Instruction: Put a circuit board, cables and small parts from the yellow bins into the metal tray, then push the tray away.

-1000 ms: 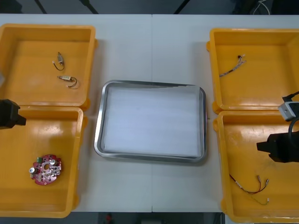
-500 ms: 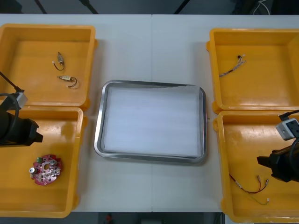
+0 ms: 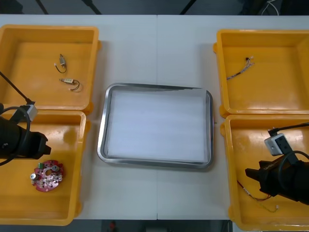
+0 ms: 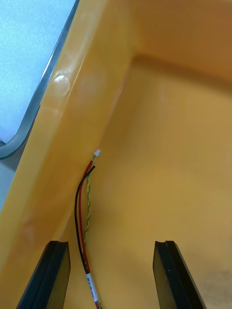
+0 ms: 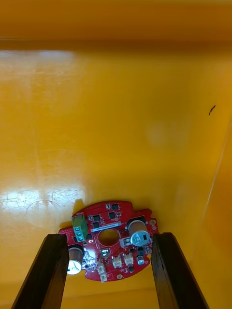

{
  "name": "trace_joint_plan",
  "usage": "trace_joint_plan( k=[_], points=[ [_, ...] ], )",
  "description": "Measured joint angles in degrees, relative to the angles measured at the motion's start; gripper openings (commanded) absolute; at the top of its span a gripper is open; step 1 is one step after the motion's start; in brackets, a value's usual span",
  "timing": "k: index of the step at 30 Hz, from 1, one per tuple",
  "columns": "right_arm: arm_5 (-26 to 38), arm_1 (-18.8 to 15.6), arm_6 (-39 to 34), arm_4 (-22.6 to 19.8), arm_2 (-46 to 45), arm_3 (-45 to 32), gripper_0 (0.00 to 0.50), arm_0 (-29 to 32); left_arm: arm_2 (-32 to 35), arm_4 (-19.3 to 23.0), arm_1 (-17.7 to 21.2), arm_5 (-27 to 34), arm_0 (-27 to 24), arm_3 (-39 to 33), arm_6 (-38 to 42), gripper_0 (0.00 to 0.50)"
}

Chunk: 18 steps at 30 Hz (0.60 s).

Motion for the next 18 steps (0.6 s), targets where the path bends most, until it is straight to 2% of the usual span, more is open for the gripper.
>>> trace_joint_plan(
  k=[4,9,18],
  points=[
    [-1.7,-0.7,0.3,0.8,1.9,1.4,0.500,0.0,-0.6,-0.5,0.0,-1.7,0.7,-0.1,0.0,0.500],
    [-1.7,-0.9,4.3,1.6,2.2,2.7,0.500,0.0,-0.7,-0.8,0.0,-3.1,1.8,-0.4,0.0,0.500],
    [-1.7,-1.6,6.2,3.4,3.5,3.0,0.500,0.3,-0.7,-2.7,0.0,-5.6,4.7,-1.4,0.0,0.500]
  ],
)
